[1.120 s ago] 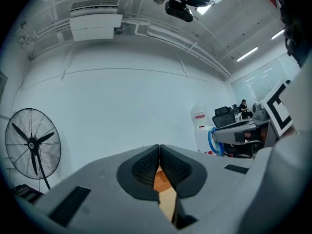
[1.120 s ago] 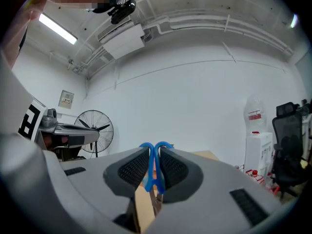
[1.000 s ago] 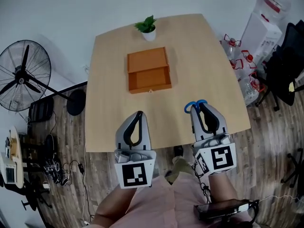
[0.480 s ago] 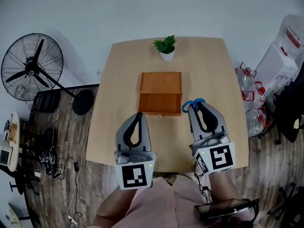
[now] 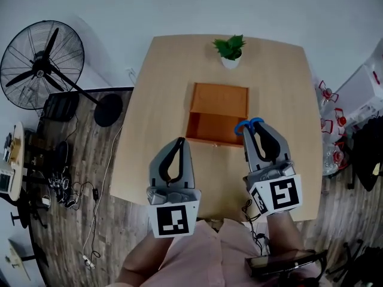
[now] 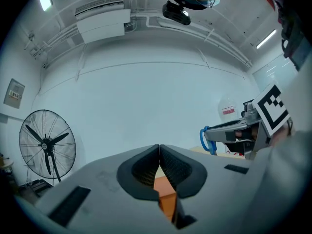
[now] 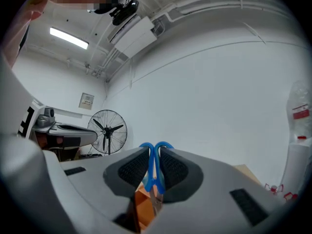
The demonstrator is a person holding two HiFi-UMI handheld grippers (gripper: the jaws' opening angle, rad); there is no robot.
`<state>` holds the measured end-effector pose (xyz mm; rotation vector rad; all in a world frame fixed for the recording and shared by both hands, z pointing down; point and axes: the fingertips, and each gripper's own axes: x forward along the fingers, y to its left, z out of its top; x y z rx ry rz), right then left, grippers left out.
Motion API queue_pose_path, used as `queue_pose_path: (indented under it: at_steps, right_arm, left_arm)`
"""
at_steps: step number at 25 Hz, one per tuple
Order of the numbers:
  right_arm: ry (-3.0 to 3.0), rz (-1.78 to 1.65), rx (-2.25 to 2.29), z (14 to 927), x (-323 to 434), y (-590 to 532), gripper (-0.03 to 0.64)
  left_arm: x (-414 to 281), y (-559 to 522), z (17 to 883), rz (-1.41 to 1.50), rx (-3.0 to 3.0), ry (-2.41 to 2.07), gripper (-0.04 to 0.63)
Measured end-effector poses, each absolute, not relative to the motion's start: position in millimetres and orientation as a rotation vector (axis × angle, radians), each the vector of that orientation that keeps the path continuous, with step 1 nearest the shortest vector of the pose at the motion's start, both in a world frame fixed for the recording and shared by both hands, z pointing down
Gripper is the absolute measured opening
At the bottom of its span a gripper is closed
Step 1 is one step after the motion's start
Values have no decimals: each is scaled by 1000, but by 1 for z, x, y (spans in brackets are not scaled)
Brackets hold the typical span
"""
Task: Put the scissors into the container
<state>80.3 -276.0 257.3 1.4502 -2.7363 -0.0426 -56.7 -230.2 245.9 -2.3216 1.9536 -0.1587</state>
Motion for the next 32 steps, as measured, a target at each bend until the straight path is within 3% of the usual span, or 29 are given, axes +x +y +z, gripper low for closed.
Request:
queue_pose_path:
  at_steps: [32]
  right_arm:
    - [-2480,337,1187,471,34,-371,72]
  left_arm:
    - [-90,-352,412,-469,-2615,1978,9]
